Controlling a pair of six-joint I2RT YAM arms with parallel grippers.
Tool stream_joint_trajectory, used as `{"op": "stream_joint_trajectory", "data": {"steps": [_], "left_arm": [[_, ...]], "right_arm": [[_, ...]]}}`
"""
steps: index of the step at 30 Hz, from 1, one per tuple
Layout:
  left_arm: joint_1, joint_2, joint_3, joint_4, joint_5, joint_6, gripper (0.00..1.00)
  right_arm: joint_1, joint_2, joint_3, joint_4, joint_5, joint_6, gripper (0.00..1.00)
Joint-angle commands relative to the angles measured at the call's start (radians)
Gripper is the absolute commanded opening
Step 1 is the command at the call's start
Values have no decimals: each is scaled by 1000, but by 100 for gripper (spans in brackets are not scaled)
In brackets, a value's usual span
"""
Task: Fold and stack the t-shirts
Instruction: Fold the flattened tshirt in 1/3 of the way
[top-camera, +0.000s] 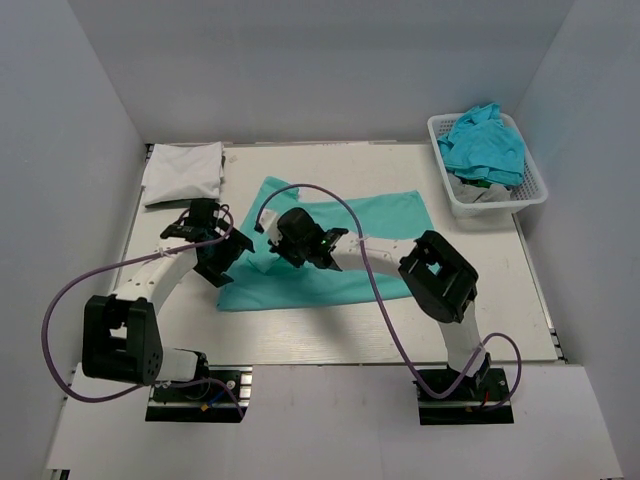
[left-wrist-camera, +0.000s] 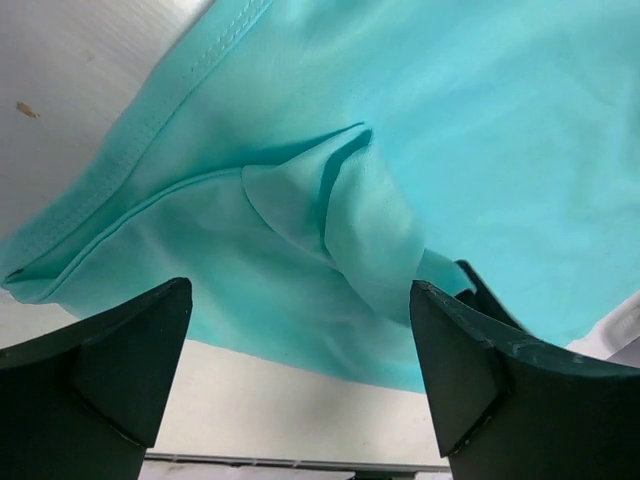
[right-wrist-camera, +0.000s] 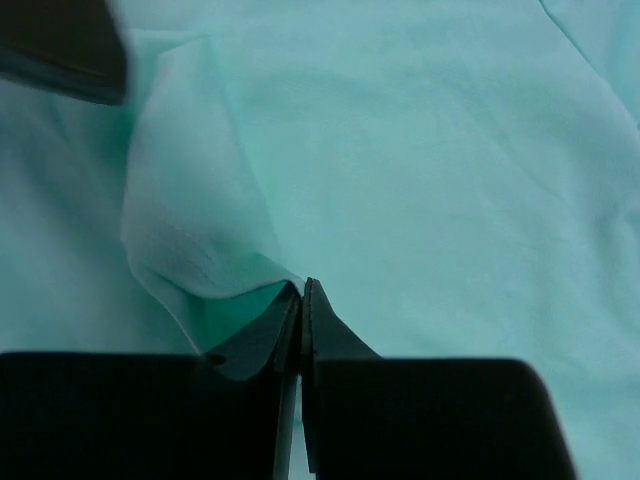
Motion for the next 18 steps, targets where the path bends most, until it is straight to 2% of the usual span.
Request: {"op": "stream_joint_trajectory", "data": {"steps": [1,4,6,7,9,10,12,14,15,18], "left_arm": [[1,-39,1,12,-49,12,100],[1,-49,-8,22,-58,21,100],[-10,-58,-8,23,-67,21,100],[-10,-58,-17,33,-67,33,100],[-10,-68,-17,45,-67,33,100],[-10,-69,-28,46,-56,46,100],[-10,-81,-28,46,-56,55,100],[-10,-90,-37,36,-70,55,100],[-10,-102,-48,36,-79,55,100],[-10,-113,-80,53,-79,55,100]], "right_arm": [[-52,30,70,-62,-55,78,8],[-86,51,98,-124,-102,136,12],[-104,66,119,-157,-153,180,24],[-115,86,140,-179,-158,188,39],[-129,97,180,-223,-155,228,55],[-134,118,212,-239,-142,236,74],[-141,94,249,-286,-125,265,90],[-135,61,207,-271,-125,216,90],[-122,-13,128,-215,-89,208,90],[-121,-97,58,-133,-87,196,90]]}}
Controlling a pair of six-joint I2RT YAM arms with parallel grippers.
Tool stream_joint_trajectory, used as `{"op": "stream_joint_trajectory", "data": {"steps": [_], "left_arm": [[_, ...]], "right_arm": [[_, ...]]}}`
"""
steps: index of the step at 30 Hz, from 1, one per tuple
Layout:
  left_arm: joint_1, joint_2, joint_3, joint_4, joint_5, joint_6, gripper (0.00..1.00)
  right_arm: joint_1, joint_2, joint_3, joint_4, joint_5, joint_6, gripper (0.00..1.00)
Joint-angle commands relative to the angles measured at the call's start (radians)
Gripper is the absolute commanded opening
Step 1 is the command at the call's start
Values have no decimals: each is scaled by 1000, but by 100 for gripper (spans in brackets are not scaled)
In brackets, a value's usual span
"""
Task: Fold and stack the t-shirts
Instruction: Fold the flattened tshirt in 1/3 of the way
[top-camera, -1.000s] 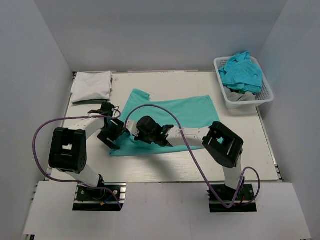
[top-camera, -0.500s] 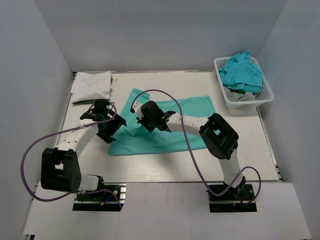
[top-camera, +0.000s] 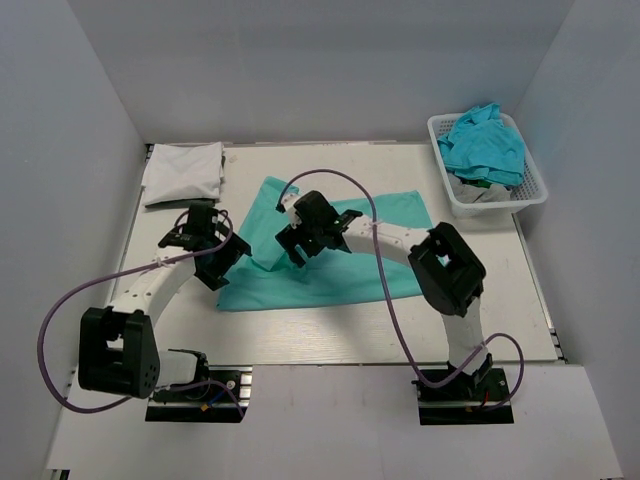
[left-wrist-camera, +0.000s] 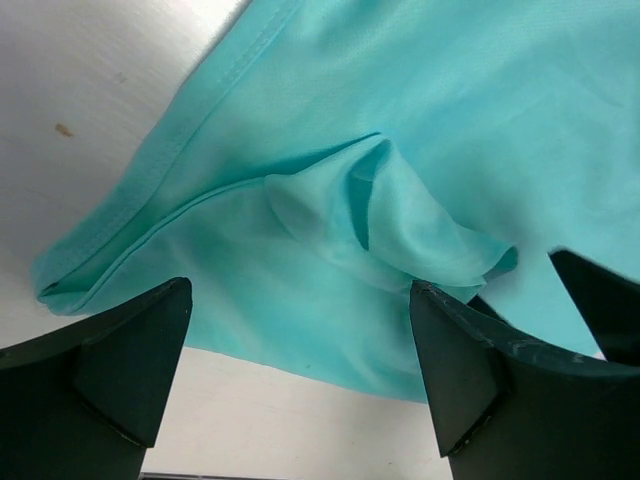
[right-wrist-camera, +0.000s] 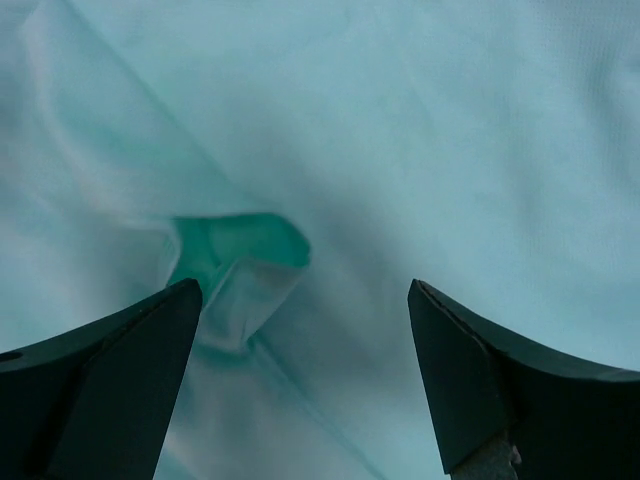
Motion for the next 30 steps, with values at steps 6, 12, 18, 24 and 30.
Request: {"op": "stream_joint_trajectory", "data": {"steps": [6,12,18,24,30], "left_arm": [[-4,-46,-82,78,17,2,100],[-4,-26,-111,98,8,2,100],[-4,-16,-146,119,-1,-7,100],[-14,-7,-191,156,9,-7,100],[-14,-7,-209,156,0,-7,100]], "right_arm": [[59,-178,-135,87,15,-135,90],[118,-123,-135,133,87,-194,90],[123,-32,-80,271,303,-140,90],[115,40,-10,351,420,-83,90],[106,113,79,327,391,-7,90]]}}
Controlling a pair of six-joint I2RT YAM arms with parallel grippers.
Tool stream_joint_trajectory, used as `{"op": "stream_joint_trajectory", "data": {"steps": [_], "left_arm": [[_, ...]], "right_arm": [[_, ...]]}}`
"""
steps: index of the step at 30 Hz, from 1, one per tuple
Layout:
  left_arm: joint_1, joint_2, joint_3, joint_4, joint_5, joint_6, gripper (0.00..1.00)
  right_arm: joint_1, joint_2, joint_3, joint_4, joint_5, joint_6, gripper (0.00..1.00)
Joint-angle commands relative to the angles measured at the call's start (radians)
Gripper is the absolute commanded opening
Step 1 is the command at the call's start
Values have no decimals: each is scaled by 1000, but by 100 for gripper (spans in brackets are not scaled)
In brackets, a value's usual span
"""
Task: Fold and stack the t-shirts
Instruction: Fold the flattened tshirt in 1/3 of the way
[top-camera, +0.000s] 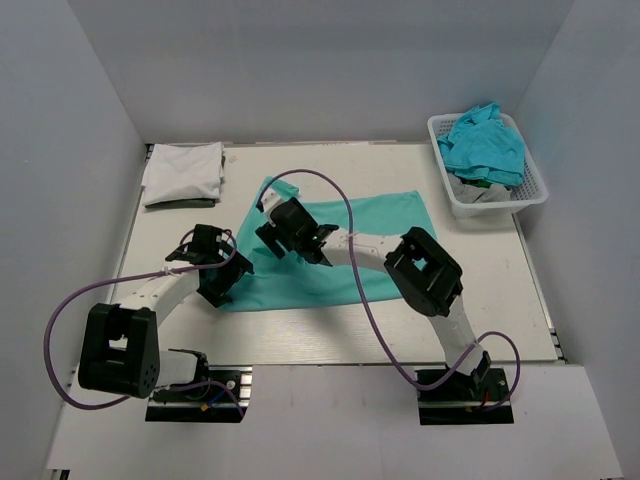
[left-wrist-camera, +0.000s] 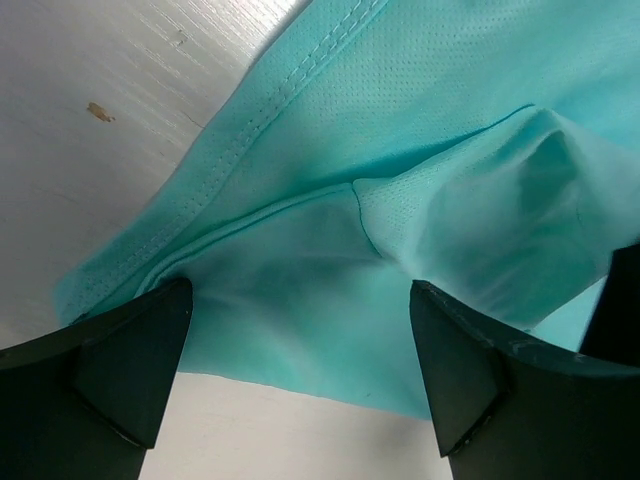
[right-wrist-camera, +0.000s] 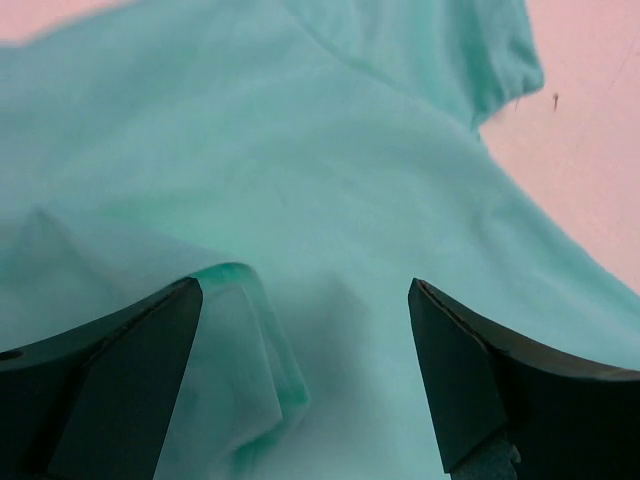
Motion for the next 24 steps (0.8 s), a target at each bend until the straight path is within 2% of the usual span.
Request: {"op": "stream_joint_trajectory", "data": {"steps": [1,7,12,19,23,24], "left_arm": [[-5,-3,-17,18,-7,-4,100],[-5,-3,-8,-4,-17,-4,100],[-5,-12,23,-34,-36,5,100],[-5,-21,164,-103,-59,48,100],[-5,11,261,-103,-24,188,100],[-5,53,285,-88,24,225,100]], "right_arm": [[-15,53,126,7,32,100,90],[-56,100,212,-103,-43,226,90],[-91,32,163,-154,-81,306,90],[-175,-207,7,-269,-129,430,90],[-232,-395,-102,-344,-121,488,90],[-245,-420,-169,-353,-119,496,90]]}}
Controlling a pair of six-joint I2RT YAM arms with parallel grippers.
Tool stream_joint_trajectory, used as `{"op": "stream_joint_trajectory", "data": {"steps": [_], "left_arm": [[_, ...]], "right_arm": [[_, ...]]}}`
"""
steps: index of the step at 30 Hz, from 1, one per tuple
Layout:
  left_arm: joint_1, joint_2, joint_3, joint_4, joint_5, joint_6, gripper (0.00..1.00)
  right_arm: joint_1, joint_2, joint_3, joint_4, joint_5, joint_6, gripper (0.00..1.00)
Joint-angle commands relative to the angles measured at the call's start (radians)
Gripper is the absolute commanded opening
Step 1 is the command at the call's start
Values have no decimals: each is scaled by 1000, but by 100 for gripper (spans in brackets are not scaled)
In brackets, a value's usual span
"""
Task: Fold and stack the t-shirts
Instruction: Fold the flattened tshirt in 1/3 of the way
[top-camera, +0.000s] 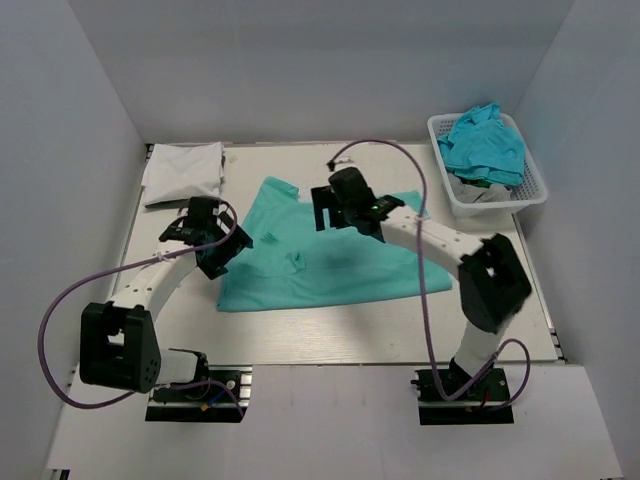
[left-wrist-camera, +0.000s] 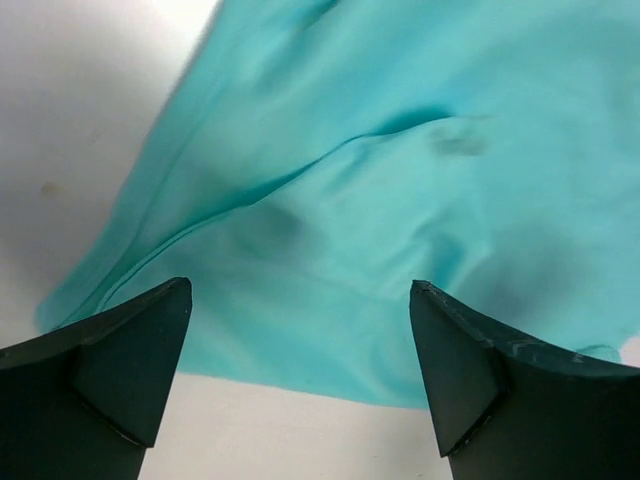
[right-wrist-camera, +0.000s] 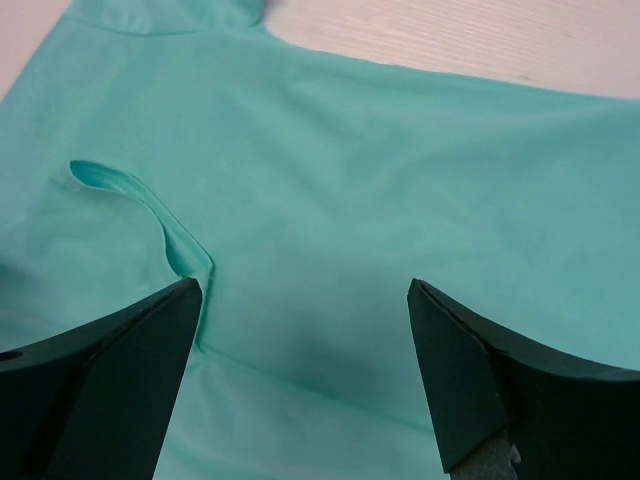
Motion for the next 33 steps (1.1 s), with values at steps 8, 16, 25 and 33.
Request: {"op": "stream_joint_trajectory", "data": {"steps": [8,16,25,33], "left_arm": [[-96,323,300,23,244,308,100],[-128,469,373,107,310,275,100],[-103,621,542,6,230,250,100],[-94,601,666,-45,178,250,100]], "right_arm": [[-206,-373,-357,-159,-78,163,90],[-337,-549,-595,-123,-207,200,90],[-436,-448,-639,-33,-296,178,90],[-484,-379,-571,-8,-281,126,90]]}}
